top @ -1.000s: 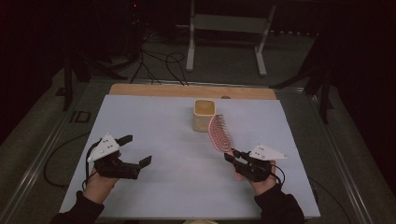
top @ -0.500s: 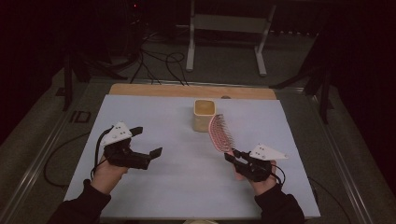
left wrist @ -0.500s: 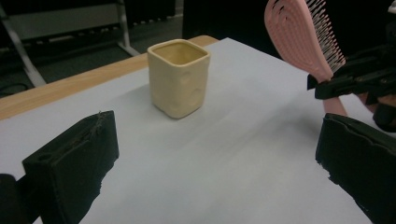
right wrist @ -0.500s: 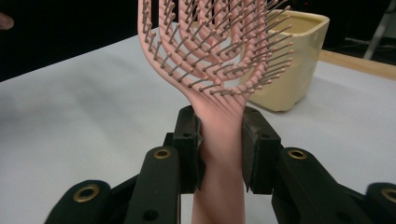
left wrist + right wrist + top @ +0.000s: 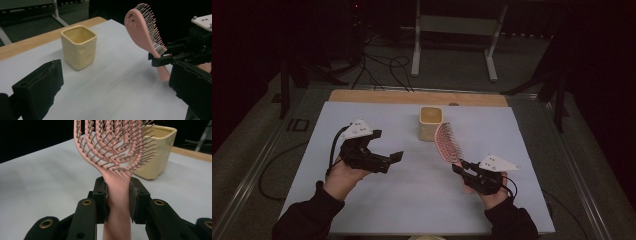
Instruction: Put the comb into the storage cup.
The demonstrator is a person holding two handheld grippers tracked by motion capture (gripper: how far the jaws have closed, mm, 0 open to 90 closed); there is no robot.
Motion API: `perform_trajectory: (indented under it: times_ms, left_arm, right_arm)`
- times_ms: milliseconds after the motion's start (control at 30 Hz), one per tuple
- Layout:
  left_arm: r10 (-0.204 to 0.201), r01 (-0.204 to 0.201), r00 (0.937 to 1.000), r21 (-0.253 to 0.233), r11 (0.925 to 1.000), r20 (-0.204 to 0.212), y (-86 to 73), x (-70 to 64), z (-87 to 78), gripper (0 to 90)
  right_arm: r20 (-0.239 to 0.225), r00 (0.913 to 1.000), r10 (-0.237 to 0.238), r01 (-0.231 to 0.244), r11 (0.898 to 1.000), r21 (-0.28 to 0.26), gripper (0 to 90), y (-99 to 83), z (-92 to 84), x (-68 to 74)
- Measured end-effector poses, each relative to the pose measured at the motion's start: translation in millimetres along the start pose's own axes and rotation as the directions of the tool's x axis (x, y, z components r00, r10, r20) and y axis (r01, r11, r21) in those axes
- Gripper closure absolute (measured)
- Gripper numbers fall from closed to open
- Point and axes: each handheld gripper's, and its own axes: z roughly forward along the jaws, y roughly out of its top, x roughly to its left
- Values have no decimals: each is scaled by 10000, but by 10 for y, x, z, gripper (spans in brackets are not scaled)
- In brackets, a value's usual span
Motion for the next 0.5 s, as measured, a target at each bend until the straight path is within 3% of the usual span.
perform_trajectory:
  times_ms: [100, 200, 433, 500]
  left_arm:
    - [-104, 103, 9999, 23, 9999, 66, 61, -55, 64, 2]
    - [-637, 637, 9975, 20, 9980, 300, 142, -92, 132, 2]
    - [-1154, 1166, 9912, -150, 9931, 650, 277, -185, 229, 2]
    - [-1243, 1254, 9905, -154, 9920, 587, 310, -216, 262, 2]
  right_arm:
    - [-2, 10000, -33, 33, 10000, -44, 708, 1, 2, -3]
    - [4, 10000, 21, -21, 10000, -19, 709, -1, 3, -4]
    - [-6, 10000, 39, -39, 10000, 15, 709, -2, 3, -6]
    - [-3, 10000, 51, -51, 10000, 10, 709, -4, 3, -7]
